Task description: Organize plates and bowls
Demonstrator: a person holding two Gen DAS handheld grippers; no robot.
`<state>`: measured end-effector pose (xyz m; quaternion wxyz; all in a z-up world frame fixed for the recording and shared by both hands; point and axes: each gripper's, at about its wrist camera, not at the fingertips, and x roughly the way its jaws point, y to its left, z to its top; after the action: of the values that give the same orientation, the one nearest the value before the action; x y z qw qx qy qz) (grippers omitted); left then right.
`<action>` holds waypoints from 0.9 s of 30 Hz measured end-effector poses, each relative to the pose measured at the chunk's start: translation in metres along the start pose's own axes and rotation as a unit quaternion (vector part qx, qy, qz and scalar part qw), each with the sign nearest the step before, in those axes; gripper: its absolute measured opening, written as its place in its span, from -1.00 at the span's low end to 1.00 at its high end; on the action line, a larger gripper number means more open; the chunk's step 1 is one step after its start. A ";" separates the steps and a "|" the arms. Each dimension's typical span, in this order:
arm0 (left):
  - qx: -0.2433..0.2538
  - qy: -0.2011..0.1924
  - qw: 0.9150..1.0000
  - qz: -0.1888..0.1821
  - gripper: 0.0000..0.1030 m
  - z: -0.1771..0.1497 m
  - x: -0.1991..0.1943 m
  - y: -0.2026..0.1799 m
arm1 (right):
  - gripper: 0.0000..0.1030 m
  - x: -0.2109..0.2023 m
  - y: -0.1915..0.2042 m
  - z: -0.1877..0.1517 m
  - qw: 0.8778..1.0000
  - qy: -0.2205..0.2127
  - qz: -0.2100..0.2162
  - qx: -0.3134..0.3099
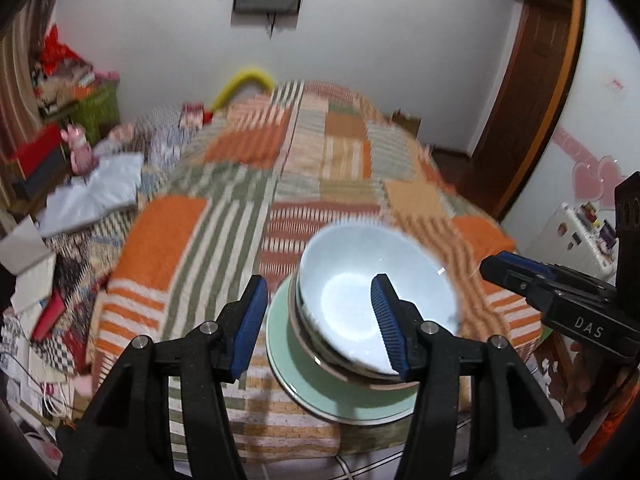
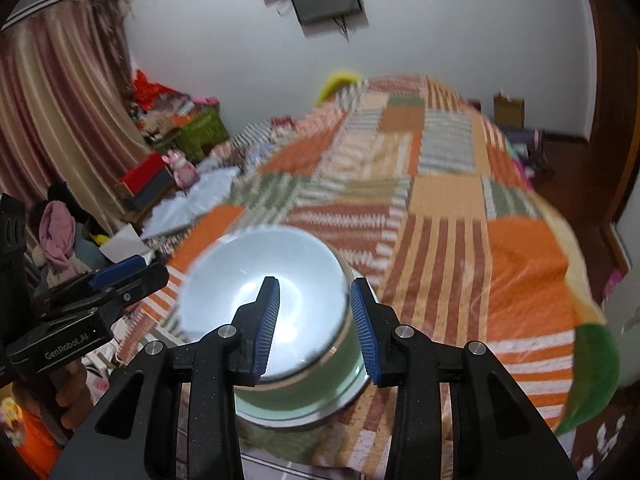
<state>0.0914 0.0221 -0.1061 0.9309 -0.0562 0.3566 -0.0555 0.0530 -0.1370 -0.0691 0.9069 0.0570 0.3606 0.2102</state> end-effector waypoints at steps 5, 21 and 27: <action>0.020 -0.083 0.996 0.008 0.04 0.010 -0.047 -0.011 | -0.34 -0.037 0.020 0.011 0.998 -0.059 0.005 -0.027; 0.040 -0.216 0.975 0.021 0.89 0.010 -0.131 -0.027 | 0.57 -0.096 0.053 0.013 0.981 -0.177 -0.014 -0.075; 0.038 -0.229 0.972 0.025 0.97 0.006 -0.139 -0.027 | 0.82 -0.100 0.057 0.007 0.979 -0.186 -0.022 -0.077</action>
<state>-0.0092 0.0158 -0.0064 0.9904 -0.0232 0.1328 -0.0314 -0.0265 -0.1274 0.0138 0.9642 0.0175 0.1696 0.2033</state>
